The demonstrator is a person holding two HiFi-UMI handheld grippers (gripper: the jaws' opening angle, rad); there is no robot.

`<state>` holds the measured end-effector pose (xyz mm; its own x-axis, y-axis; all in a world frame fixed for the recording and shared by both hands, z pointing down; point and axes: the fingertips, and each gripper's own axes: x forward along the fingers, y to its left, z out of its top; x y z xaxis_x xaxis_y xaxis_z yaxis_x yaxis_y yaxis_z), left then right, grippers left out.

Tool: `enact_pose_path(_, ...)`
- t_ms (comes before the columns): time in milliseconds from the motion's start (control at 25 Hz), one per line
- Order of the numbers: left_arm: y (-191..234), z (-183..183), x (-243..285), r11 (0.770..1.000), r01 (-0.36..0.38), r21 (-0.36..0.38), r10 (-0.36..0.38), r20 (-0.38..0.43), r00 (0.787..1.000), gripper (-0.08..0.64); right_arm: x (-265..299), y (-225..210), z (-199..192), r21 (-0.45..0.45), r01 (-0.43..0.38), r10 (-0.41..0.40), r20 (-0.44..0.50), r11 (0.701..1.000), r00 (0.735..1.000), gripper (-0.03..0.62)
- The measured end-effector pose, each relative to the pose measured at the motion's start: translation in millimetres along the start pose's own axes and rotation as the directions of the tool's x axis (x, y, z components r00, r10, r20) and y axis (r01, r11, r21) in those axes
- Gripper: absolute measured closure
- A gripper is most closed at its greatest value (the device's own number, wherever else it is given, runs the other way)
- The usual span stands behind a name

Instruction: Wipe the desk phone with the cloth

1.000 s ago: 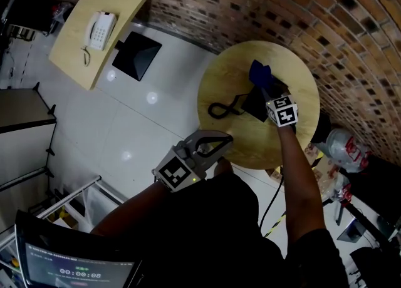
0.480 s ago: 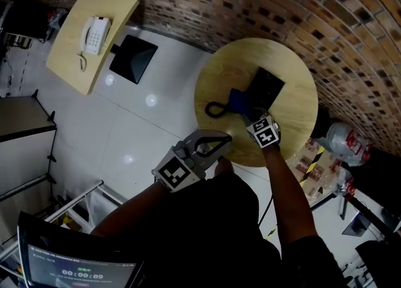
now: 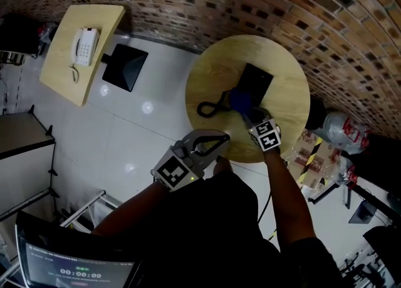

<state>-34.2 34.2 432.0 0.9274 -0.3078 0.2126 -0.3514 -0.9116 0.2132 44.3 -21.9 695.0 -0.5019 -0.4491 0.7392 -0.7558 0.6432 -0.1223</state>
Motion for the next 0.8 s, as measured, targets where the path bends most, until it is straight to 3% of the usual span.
enact_pose_path(200,-10,3,14,0.999,0.043,0.002,-0.043,-0.004,0.999,0.554,-44,-50,-29,0.086,0.119,-0.121,0.021,0.989,0.992,0.512)
enact_pose_path(400,-21,2,33,0.996,0.086,0.016,-0.085,-0.024,0.996,0.554,-77,-95,-68,0.187,0.215,-0.218,-0.005,0.959,0.976,0.512)
enact_pose_path(800,-33,-6,64,0.994,0.107,0.026,-0.105,-0.061,0.993,0.554,-88,-153,-134,0.363,0.314,-0.308,-0.075,0.877,0.948,0.511)
